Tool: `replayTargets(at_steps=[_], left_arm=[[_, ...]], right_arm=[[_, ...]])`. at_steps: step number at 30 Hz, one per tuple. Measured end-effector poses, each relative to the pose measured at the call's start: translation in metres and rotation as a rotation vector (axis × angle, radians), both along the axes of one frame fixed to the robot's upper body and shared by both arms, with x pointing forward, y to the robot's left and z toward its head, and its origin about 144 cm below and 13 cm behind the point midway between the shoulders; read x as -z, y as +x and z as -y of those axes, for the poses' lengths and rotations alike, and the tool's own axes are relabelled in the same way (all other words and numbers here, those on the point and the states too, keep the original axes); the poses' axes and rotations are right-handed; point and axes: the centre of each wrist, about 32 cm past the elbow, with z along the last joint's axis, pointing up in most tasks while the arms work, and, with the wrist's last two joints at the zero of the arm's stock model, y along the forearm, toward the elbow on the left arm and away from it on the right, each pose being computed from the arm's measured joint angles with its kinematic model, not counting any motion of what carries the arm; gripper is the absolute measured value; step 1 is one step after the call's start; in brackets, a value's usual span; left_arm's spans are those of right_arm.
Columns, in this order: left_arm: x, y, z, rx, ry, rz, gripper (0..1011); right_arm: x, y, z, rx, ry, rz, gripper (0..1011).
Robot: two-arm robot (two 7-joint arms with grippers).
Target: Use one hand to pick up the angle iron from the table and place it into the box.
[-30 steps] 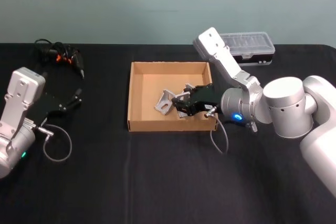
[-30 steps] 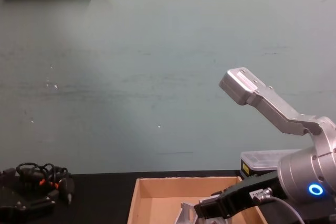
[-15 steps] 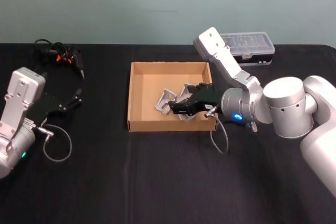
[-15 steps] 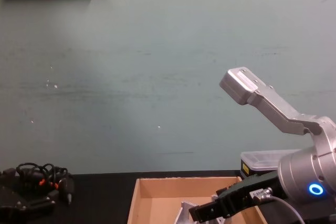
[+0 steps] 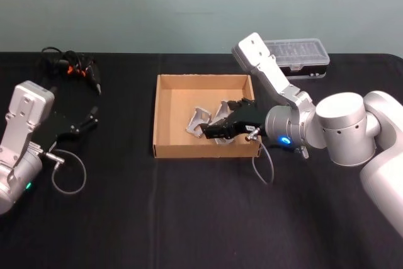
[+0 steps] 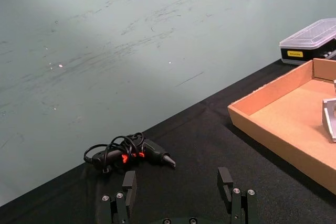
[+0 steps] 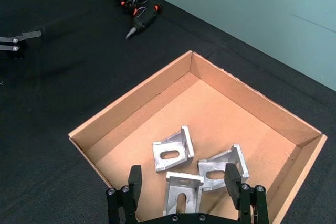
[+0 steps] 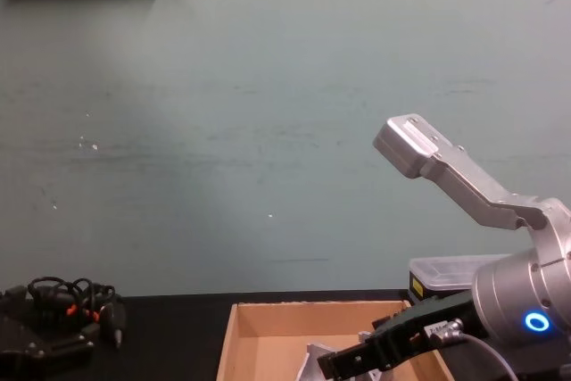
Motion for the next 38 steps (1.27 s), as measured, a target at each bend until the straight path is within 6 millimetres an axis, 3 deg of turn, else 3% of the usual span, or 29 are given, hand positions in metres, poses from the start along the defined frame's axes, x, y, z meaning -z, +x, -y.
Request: replayTargets(at_steps=[5,12,18,25,38], left_arm=[[0.0,0.0,0.0,0.0,0.0,0.0,1011],[0.0,0.0,0.0,0.0,0.0,0.0,1011],[0.0,0.0,0.0,0.0,0.0,0.0,1012],[0.0,0.0,0.0,0.0,0.0,0.0,1011],[0.0,0.0,0.0,0.0,0.0,0.0,1012]], right_arm=[[0.0,-0.003,0.001,0.003,0.006,0.004,1004],[0.004,-0.027,0.014,0.037,0.062,0.111,1004],[0.016,-0.052,0.026,0.078,0.132,0.242,1004],[0.047,-0.084,0.028,0.166,0.19,0.444,1004],[0.049,-0.084,0.028,0.17,0.188,0.449,1004]])
